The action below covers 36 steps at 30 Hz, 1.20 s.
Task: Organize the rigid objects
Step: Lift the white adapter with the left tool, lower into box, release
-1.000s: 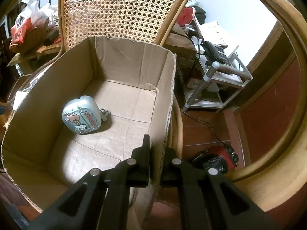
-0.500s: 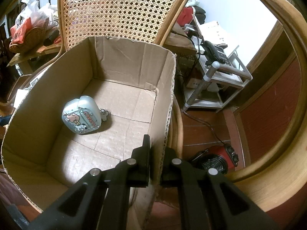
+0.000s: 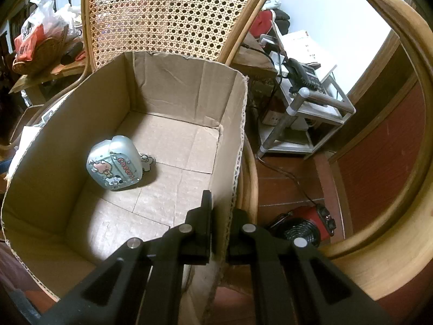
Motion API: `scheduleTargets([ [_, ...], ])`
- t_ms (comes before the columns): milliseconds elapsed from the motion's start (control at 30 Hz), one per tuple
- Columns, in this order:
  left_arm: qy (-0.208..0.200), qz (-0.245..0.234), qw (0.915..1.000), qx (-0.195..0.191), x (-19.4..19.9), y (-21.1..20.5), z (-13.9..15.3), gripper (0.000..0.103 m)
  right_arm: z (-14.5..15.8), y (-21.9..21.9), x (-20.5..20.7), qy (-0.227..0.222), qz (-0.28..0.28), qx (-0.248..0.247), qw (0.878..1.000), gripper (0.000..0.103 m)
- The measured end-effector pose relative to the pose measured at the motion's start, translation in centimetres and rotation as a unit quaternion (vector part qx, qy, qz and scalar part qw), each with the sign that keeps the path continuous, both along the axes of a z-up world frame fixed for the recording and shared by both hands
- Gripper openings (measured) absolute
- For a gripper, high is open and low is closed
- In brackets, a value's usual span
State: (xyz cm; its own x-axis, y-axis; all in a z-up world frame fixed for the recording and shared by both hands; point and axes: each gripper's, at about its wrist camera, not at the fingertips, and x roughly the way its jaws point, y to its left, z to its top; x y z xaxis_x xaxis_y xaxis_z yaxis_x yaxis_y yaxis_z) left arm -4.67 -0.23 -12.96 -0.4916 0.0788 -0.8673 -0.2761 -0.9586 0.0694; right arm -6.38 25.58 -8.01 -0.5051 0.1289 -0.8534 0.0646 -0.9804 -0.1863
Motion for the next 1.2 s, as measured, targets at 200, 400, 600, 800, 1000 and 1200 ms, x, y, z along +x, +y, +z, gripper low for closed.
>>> scheduleTargets([
  [200, 0.010, -0.005, 0.9999, 0.005, 0.4, 0.1, 0.9, 0.059, 0.0, 0.0, 0.0, 0.000, 0.000, 0.001, 1.000, 0.008],
  [400, 0.037, 0.004, 0.9992, 0.017, 0.6, -0.3, 3.1, 0.059, 0.0, 0.0, 0.0, 0.000, 0.000, 0.000, 1.000, 0.008],
  [600, 0.083, 0.008, 0.9948, 0.058, 0.7, -0.1, 7.4, 0.059, 0.0, 0.0, 0.0, 0.000, 0.000, 0.000, 1.000, 0.008],
  [800, 0.150, -0.004, 0.9857, 0.077, 0.9, 2.1, 12.2, 0.059, 0.0, 0.0, 0.0, 0.000, 0.000, 0.000, 1.000, 0.008],
  [1000, 0.181, -0.055, 0.9777, 0.091, 0.8, 6.1, 14.7, 0.059, 0.0, 0.0, 0.0, 0.001, 0.000, 0.002, 1.000, 0.008],
  [1200, 0.190, -0.092, 0.9750, 0.071, -0.3, 9.8, 14.7, 0.059, 0.0, 0.0, 0.0, 0.001, 0.001, 0.002, 1.000, 0.008],
])
